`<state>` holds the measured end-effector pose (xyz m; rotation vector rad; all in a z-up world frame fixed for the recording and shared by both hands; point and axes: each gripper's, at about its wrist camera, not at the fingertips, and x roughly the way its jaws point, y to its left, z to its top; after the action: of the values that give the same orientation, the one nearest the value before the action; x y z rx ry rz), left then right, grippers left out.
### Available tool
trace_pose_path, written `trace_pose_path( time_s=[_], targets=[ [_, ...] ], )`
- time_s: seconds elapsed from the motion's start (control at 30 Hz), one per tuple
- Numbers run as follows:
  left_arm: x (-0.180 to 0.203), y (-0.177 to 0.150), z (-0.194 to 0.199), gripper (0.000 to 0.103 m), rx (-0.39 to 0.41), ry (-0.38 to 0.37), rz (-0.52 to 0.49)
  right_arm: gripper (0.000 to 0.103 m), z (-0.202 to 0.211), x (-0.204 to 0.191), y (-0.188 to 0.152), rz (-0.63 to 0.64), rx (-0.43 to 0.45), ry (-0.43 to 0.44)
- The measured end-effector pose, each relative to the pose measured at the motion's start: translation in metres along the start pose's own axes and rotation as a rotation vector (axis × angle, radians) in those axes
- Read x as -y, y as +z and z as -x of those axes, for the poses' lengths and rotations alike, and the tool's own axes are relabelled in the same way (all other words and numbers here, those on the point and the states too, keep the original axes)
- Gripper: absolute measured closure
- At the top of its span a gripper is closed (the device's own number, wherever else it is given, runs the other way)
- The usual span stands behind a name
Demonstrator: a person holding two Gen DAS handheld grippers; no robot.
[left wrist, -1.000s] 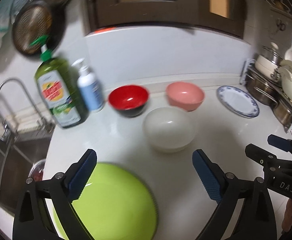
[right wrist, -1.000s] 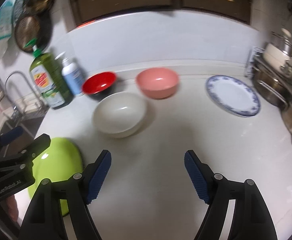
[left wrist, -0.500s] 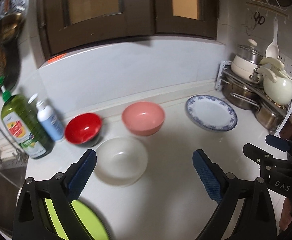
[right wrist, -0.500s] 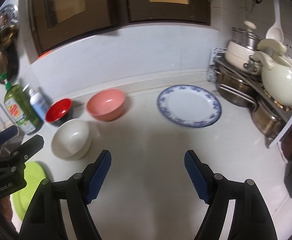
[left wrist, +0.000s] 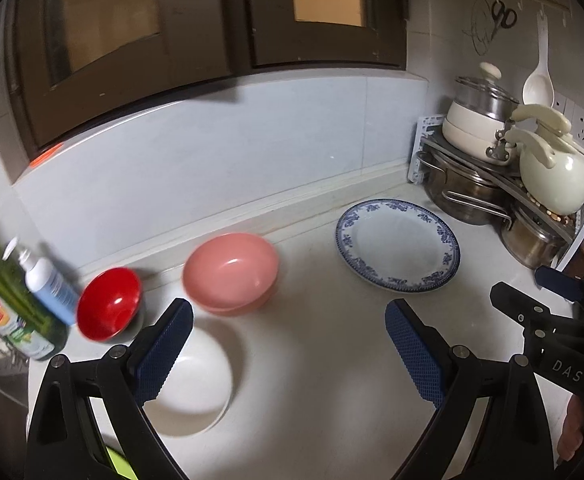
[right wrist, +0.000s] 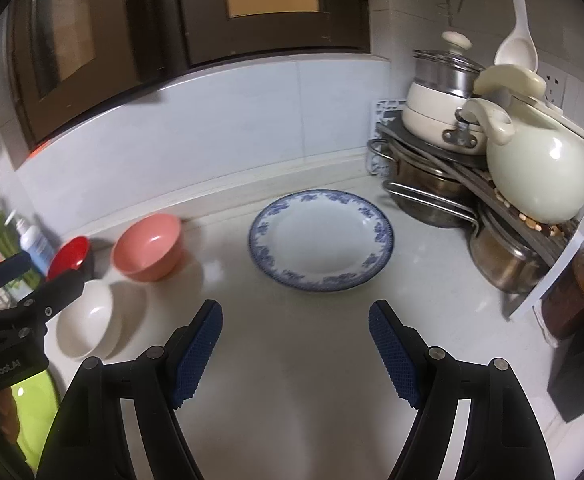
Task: Organize plates and bowls
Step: 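Move both grippers toward the blue-and-white plate beside the pot rack, then close both grippers on the rim of the blue-and-white plate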
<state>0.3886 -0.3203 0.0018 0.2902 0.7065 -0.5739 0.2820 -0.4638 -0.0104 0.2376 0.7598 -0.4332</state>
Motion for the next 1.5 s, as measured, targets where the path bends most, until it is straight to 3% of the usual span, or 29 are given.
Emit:
trace_pose_path(
  time_s=[0.43, 0.87, 1.3, 1.5],
  targets=[
    [0.028, 0.035, -0.065, 0.005, -0.022, -0.023, -0.011, 0.027, -0.056, 0.048, 0.025, -0.07, -0.005, -0.032],
    [0.059, 0.058, -0.166, 0.006, -0.123, -0.082, -0.009, 0.027, -0.126, 0.09, 0.051, -0.075, -0.009, -0.077],
    [0.07, 0.056, -0.245, 0.015, -0.203, -0.073, 0.015, 0.028, -0.204, 0.119, 0.061, -0.108, -0.104, -0.111],
    [0.071, 0.054, -0.266, 0.027, -0.243, -0.094, 0.014, 0.039, -0.227, 0.123, 0.056, -0.117, -0.138, -0.105]
  ],
)
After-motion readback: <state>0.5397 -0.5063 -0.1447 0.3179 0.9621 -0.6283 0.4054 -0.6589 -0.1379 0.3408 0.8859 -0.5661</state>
